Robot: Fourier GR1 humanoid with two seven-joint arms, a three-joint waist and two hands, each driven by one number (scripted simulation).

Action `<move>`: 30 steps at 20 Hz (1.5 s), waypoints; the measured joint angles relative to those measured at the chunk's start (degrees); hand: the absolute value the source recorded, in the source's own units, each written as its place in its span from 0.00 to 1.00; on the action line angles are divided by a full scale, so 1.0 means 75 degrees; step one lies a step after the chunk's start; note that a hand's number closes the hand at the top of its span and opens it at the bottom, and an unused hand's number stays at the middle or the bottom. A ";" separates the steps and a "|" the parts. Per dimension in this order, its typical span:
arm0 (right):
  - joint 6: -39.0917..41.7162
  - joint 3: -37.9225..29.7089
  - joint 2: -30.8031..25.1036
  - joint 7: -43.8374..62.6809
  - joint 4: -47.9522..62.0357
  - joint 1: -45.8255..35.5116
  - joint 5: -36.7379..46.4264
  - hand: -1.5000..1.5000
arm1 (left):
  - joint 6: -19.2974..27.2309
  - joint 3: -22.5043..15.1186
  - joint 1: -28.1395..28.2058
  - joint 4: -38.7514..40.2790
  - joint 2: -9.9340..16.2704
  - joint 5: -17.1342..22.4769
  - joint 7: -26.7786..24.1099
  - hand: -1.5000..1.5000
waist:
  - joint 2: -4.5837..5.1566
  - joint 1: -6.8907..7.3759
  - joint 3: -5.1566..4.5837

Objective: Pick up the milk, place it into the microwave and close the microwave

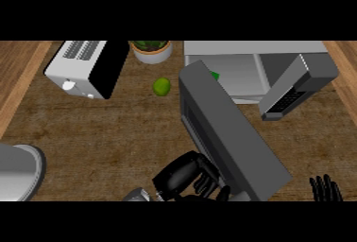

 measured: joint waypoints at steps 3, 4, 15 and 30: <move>0.0160 0.0174 -0.0079 0.0118 -0.0523 0.0143 -0.0183 0.00 | 0.0797 -0.0688 -0.0610 0.0527 0.0000 0.0528 0.0161 1.00 | 0.0015 -0.0152 -0.0007; 0.0212 0.0247 -0.0109 0.0152 -0.0684 0.0152 -0.0228 0.00 | 0.0981 -0.0866 -0.0806 0.0681 0.0000 0.0763 0.0218 1.00 | 0.0021 -0.0196 -0.0008; 0.0586 0.0797 -0.0509 0.0759 -0.2552 0.0445 -0.0827 0.00 | 0.3193 -0.1764 -0.2416 0.1924 0.0020 0.2925 0.0103 0.00 | 0.0128 -0.0878 -0.0035; 0.1036 0.1146 -0.1200 0.1531 -0.4023 0.0706 -0.1498 0.00 | 0.4838 -0.1052 -0.3825 0.3267 0.0008 0.4929 -0.1137 1.00 | 0.0393 -0.1738 -0.0038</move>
